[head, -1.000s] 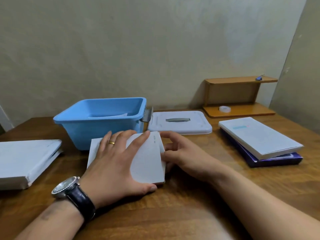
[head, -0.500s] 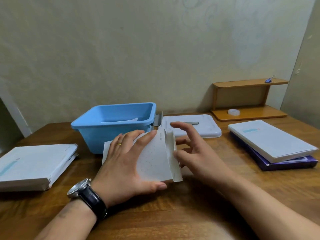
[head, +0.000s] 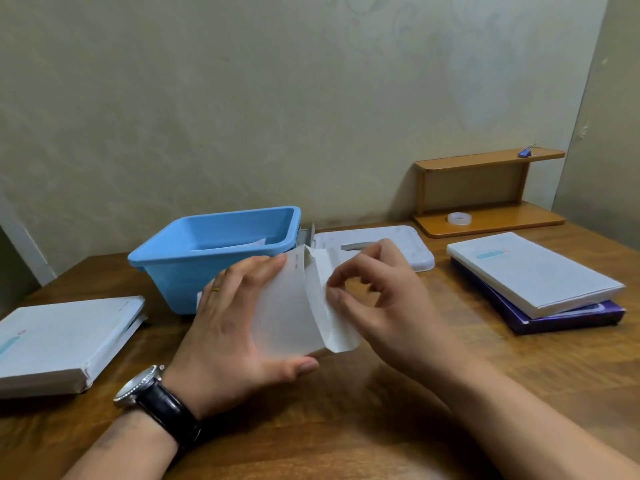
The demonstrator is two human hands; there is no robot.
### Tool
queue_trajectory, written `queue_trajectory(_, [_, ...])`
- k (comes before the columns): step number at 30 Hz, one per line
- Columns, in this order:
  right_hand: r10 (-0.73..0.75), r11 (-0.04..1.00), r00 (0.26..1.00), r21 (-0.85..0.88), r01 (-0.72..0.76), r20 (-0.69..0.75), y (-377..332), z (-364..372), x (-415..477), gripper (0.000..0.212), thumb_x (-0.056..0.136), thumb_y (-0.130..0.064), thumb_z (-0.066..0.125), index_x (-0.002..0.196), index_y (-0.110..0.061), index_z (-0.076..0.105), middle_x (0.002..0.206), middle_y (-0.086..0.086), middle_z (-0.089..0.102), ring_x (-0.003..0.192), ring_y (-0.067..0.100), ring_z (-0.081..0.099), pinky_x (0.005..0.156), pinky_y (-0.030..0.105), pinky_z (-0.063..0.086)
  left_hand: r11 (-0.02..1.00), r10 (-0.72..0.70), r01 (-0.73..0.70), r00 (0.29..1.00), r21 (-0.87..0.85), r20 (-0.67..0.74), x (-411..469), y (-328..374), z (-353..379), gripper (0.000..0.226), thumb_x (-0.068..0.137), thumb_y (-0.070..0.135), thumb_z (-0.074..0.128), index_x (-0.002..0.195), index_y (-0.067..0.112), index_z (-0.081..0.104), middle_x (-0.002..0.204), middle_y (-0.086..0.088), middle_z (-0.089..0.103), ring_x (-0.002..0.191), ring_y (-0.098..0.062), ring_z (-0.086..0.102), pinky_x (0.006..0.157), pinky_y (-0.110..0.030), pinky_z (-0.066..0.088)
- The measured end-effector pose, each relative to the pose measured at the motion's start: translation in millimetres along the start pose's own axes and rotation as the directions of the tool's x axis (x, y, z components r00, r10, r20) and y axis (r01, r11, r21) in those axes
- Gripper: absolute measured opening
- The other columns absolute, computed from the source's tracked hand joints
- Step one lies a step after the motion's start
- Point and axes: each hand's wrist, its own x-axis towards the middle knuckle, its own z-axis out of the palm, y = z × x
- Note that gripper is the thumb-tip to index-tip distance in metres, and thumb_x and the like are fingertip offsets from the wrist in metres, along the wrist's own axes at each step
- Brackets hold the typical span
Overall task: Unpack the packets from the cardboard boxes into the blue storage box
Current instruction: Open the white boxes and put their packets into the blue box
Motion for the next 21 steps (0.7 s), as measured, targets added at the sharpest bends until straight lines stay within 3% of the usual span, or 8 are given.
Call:
queue_trajectory(3, [-0.097, 0.925, 0.986, -0.355, 0.139, 0.135, -5, -1, -2, 0.016, 0.098, -0.035, 0.072, 0.112, -0.036, 0.079, 0.107, -0.010, 0.054, 0.101, 0.010, 0.048, 0.082, 0.028, 0.046, 0.983, -0.016, 0.011, 0.999, 0.182, 0.027, 1, 10, 7, 0.125, 0.057, 0.101, 0.061, 0.161, 0.049, 0.017, 0.162, 0.004, 0.030, 0.148, -0.020, 0.030, 0.127, -0.048, 0.018])
queue_trajectory(7, [0.059, 0.899, 0.957, -0.432, 0.073, 0.284, -12, 3, -1, 0.031, 0.107, -0.036, 0.054, 0.135, -0.034, 0.070, 0.124, -0.007, 0.062, 0.109, 0.011, 0.054, 0.093, 0.029, 0.051, 0.941, -0.010, 0.023, 0.999, 0.337, -0.040, 0, 25, 16, 0.123, 0.059, 0.100, 0.056, 0.162, 0.038, 0.031, 0.156, -0.008, 0.043, 0.145, -0.033, 0.040, 0.125, -0.061, 0.022])
queue_trajectory(14, [0.215, 0.969, 0.885, -0.202, -0.141, 0.412, -8, 1, 1, 0.040, 0.106, -0.024, 0.060, 0.144, -0.036, 0.066, 0.130, -0.014, 0.075, 0.105, 0.000, 0.068, 0.088, 0.023, 0.058, 0.903, 0.053, -0.004, 0.993, 0.430, -0.102, -6, 32, 22, 0.116, 0.061, 0.089, 0.066, 0.158, 0.033, 0.038, 0.147, -0.015, 0.052, 0.137, -0.039, 0.051, 0.123, -0.064, 0.026])
queue_trajectory(16, [0.232, 0.972, 0.865, -0.073, -0.223, 0.445, -5, -2, 3, 0.039, 0.108, -0.020, 0.060, 0.144, -0.035, 0.066, 0.119, -0.015, 0.077, 0.083, -0.005, 0.069, 0.071, 0.016, 0.055, 0.899, 0.066, -0.009, 0.991, 0.438, -0.116, -6, 33, 23, 0.114, 0.063, 0.089, 0.066, 0.159, 0.032, 0.038, 0.147, -0.016, 0.053, 0.136, -0.039, 0.052, 0.122, -0.065, 0.026])
queue_trajectory(18, [0.276, 0.931, 0.842, 0.089, -0.354, 0.464, -5, -5, 5, 0.036, 0.109, -0.018, 0.058, 0.139, -0.034, 0.069, 0.098, -0.010, 0.079, 0.063, 0.002, 0.064, 0.055, 0.013, 0.046, 0.900, 0.071, -0.009, 0.989, 0.435, -0.127, -5, 33, 22, 0.114, 0.064, 0.090, 0.064, 0.159, 0.033, 0.037, 0.148, -0.016, 0.052, 0.138, -0.040, 0.051, 0.122, -0.065, 0.026])
queue_trajectory(21, [0.312, 0.852, 0.797, 0.218, -0.475, 0.517, -4, -9, 7, 0.029, 0.111, -0.020, 0.056, 0.125, -0.036, 0.076, 0.072, 0.001, 0.071, 0.055, 0.011, 0.054, 0.050, 0.021, 0.039, 0.906, 0.086, -0.027, 0.989, 0.423, -0.121, -6, 33, 22, 0.116, 0.063, 0.092, 0.062, 0.160, 0.033, 0.035, 0.151, -0.016, 0.050, 0.141, -0.040, 0.048, 0.122, -0.067, 0.024])
